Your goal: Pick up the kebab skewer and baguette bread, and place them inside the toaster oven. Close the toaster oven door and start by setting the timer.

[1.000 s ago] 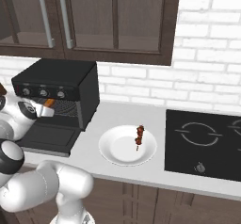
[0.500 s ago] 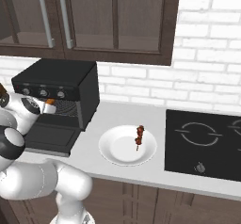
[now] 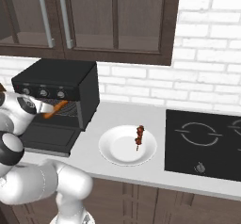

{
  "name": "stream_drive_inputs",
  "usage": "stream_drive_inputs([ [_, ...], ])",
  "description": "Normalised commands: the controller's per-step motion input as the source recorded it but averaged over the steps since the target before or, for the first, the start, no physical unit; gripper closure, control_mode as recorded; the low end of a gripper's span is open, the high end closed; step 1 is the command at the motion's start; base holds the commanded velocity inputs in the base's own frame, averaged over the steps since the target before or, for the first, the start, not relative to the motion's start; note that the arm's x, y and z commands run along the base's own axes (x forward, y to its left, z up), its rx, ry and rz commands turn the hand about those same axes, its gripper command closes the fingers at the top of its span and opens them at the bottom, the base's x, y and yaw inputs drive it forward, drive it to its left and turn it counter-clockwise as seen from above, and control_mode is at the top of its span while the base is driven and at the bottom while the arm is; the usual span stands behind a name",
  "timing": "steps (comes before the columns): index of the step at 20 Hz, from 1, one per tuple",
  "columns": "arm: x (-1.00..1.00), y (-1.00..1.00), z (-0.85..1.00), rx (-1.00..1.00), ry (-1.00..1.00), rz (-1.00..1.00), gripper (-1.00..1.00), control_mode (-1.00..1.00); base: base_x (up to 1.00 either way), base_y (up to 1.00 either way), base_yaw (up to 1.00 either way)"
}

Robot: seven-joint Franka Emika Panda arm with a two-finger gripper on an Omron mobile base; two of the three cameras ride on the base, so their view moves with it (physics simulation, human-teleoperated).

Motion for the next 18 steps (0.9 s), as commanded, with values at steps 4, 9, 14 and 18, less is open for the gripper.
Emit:
stream_drive_inputs([
  [4,-0.47,-0.01,0.61,0.0,0.08,0.0,-1.0,-1.0,0.0,0.0,0.0],
  [9,-0.69,-0.18,0.5,0.0,0.12,-0.01,-1.0,-1.0,0.0,0.0,0.0],
  [14,-0.53,-0.5,0.63,0.0,0.2,0.0,-1.0,-1.0,0.0,0.0,0.0],
  [18,-0.46,-0.84,0.29,0.0,0.13,0.02,-1.0,-1.0,0.0,0.0,0.0],
])
